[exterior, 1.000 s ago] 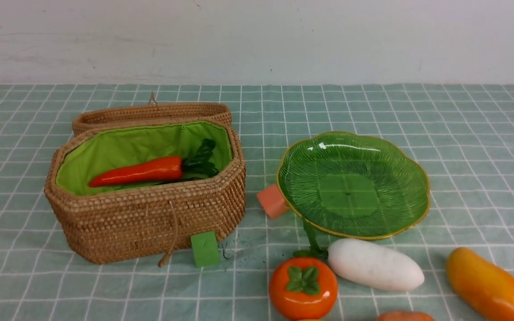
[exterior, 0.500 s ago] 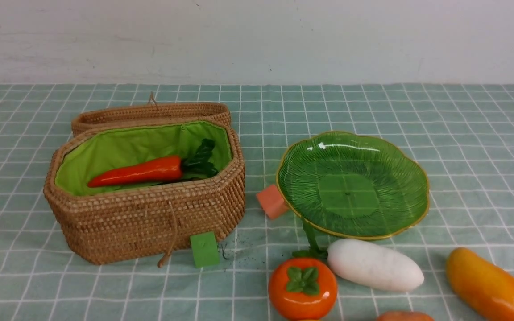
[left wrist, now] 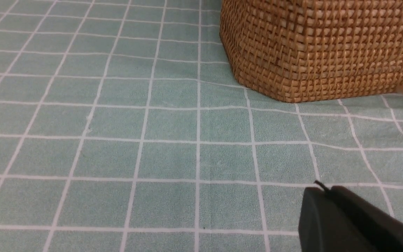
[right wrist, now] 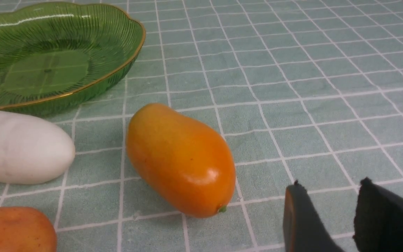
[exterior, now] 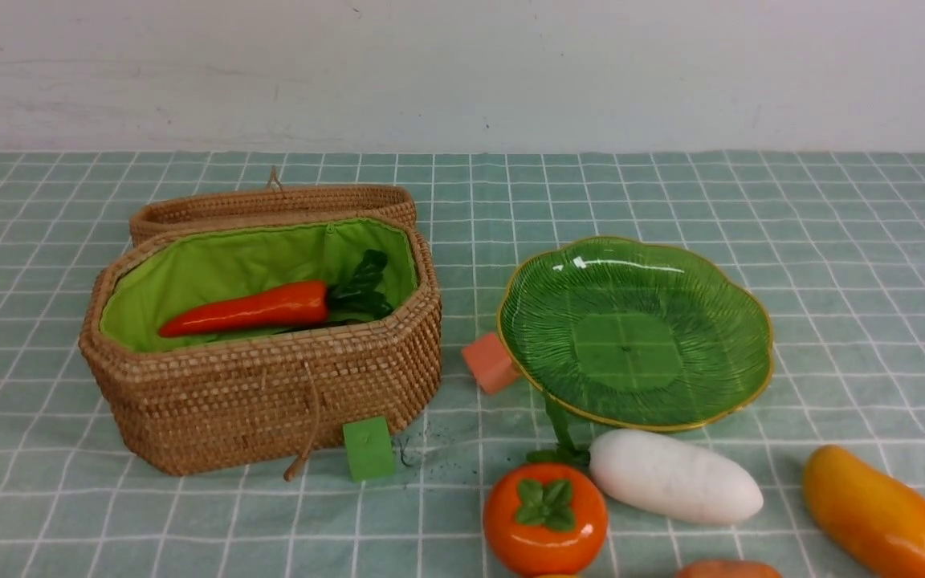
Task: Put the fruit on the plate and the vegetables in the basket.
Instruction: Use the right arm to grab a mango and put it into the right plate
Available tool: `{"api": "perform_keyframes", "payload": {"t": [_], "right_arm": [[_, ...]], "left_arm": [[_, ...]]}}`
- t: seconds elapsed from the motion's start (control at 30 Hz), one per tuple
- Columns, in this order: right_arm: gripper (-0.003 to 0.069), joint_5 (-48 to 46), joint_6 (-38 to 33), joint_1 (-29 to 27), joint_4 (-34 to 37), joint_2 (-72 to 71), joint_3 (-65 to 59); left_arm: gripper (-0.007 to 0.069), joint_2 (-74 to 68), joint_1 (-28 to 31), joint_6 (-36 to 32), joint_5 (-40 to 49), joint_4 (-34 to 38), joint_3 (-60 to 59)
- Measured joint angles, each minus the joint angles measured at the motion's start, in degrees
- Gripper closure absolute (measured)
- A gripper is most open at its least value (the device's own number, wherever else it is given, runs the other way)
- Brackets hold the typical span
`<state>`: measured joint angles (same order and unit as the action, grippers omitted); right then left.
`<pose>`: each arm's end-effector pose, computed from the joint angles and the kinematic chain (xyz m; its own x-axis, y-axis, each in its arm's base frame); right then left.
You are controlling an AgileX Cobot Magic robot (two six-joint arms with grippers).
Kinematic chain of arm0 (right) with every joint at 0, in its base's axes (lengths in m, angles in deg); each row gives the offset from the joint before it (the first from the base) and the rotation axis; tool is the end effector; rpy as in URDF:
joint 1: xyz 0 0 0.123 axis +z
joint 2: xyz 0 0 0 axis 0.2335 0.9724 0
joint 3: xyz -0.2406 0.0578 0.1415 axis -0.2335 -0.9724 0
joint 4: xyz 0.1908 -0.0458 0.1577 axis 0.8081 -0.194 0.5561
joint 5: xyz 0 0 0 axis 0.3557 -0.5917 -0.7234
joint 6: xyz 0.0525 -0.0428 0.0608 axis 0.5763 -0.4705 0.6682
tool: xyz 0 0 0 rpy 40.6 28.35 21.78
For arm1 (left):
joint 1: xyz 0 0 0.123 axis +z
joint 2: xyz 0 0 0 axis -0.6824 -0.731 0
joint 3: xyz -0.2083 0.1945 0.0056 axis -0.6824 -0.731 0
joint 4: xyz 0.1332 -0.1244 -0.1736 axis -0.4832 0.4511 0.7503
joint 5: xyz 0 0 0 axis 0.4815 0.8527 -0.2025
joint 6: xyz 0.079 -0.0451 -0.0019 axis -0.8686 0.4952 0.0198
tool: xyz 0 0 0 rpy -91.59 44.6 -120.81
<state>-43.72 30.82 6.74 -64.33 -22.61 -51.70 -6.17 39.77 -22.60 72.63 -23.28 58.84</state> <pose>0.0516 -0.0084 0.1739 -0.2908 0.0539 -0.9553 0.1470 0.9891 0.0111 0.0515 0.0005 0.1682 -0.3357 -0.0877 -0.9379 -0.0149 0.9960 -0.0877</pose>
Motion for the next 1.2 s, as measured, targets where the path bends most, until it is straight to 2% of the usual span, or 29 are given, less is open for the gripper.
{"api": "perform_keyframes", "payload": {"t": [0.13, 0.43, 0.67, 0.73, 0.77, 0.8, 0.83, 0.9, 0.97, 1.03, 1.07, 1.17, 1.2], "right_arm": [[0.0417, 3.7, 0.0, 0.0, -0.6, 0.0, -0.5], [0.0417, 26.2, 0.0, 0.0, 3.8, 0.0, -0.6], [0.0417, 38.3, 0.1, 0.0, 3.8, 0.0, -0.6], [0.0417, 39.9, 0.8, 0.0, 3.8, 0.0, -0.6], [0.0417, 41.4, 4.2, 0.0, 3.8, 0.0, -0.6], [0.0417, 41.5, 4.7, 0.0, 3.8, 0.0, -0.6], [0.0417, 41.3, 8.6, 0.0, 3.8, 0.0, -0.6], [0.0417, 35.4, 13.6, 0.0, 2.4, 0.0, 2.0], [0.0417, 31.7, 14.8, 0.0, 0.9, 0.1, 5.0], [0.0417, 21.9, 15.7, 0.0, -1.6, 2.8, 14.7], [0.0417, 21.4, 15.7, 0.0, -1.7, 3.2, 15.6], [0.0417, 12.1, 15.9, 0.0, -3.5, 12.5, 31.6], [0.0417, 11.7, 15.9, 0.0, -3.6, 13.1, 32.5]], "left_arm": [[0.0603, 0.0, 0.0, 0.0, 0.0, 0.0, 0.0], [0.0594, 0.0, 0.0, 0.0, 0.0, 0.0, 0.0], [0.0585, 0.0, 0.0, 0.0, 0.0, 0.0, 0.0], [0.0585, 0.0, 0.0, 0.0, 0.0, 0.0, 0.0], [0.0582, 0.0, 0.0, 0.0, 0.0, 0.0, 0.0], [0.0582, 0.0, 0.0, 0.0, 0.0, 0.0, 0.0], [0.0580, 0.0, 0.0, 0.0, 0.0, 0.0, 0.0], [0.0575, 0.0, 0.0, 0.0, 0.0, 0.0, 0.0], [0.0575, 0.0, 0.0, 0.0, 0.0, 0.0, 0.0], [0.0575, 0.0, 0.0, 0.0, 0.0, 0.0, 0.0], [0.0575, 0.0, 0.0, 0.0, 0.0, 0.0, 0.0], [0.0573, 0.0, 0.0, -0.1, 0.0, 0.0, 0.0], [0.0573, 0.0, 0.0, -0.1, 0.0, 0.0, 0.0]]}}
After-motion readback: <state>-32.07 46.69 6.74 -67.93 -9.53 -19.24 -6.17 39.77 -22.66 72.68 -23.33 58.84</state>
